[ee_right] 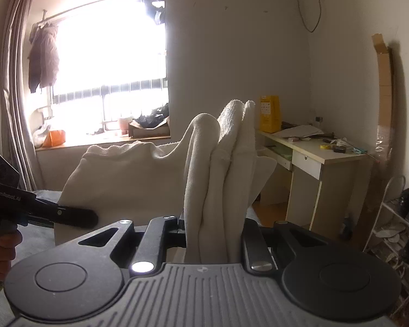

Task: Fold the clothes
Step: 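Carry the folded sweatshirt with both grippers over the stack of folded clothes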

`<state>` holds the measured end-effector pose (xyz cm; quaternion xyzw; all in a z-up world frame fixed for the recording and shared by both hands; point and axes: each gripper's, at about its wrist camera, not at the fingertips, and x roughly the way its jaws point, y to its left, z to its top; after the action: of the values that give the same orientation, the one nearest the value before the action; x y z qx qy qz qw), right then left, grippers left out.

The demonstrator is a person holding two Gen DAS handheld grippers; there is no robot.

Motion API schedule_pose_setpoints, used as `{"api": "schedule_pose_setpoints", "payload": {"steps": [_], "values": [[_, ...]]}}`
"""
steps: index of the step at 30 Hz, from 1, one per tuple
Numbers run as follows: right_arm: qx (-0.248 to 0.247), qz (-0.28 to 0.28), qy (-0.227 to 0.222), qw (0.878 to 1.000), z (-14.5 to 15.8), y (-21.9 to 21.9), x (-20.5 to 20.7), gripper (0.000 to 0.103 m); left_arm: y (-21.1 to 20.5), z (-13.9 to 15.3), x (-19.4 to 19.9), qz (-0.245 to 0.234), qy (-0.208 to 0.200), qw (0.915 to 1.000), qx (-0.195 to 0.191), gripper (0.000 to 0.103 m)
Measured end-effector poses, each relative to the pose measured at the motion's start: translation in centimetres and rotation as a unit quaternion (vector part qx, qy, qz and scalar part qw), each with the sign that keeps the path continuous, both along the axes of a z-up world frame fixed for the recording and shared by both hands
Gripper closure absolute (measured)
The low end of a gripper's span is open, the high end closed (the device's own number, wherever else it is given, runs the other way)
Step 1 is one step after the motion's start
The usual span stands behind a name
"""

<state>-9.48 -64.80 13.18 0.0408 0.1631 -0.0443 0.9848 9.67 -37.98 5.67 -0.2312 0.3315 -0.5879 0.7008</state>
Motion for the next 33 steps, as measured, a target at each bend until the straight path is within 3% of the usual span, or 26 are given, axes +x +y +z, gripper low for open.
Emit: {"api": "schedule_pose_setpoints", "payload": {"steps": [12, 21, 24, 26, 29, 31, 33], "values": [[0.052, 0.082, 0.037, 0.995, -5.5, -5.6, 7.8, 0.085, -0.2, -3.9, 3.6, 0.055, 0.052, 0.9963, 0.04, 0.087], [0.116, 0.153, 0.086, 0.978, -10.3, -6.7, 16.3, 0.084, 1.5, -7.5, 6.3, 0.11, 0.091, 0.9866, 0.078, 0.085], [0.157, 0.142, 0.129, 0.969, -12.8, -7.4, 19.0, 0.076, 2.4, -9.3, 7.6, 0.12, 0.129, 0.9802, 0.091, 0.08], [0.171, 0.102, 0.155, 0.968, -14.0, -8.0, 20.0, 0.056, 3.0, -10.2, 8.5, 0.121, 0.168, 0.9747, 0.085, 0.077], [0.192, 0.049, 0.148, 0.969, -13.6, -8.7, 18.0, 0.055, 3.6, -11.0, 9.5, 0.116, 0.205, 0.9689, 0.076, 0.075], [0.203, 0.011, 0.109, 0.973, -12.1, -8.8, 14.2, 0.05, 3.7, -10.9, 9.8, 0.111, 0.21, 0.9686, 0.074, 0.074], [0.248, -0.017, 0.066, 0.966, -11.4, -8.6, 8.9, 0.041, 3.6, -11.0, 10.0, 0.107, 0.217, 0.9677, 0.071, 0.071]]}}
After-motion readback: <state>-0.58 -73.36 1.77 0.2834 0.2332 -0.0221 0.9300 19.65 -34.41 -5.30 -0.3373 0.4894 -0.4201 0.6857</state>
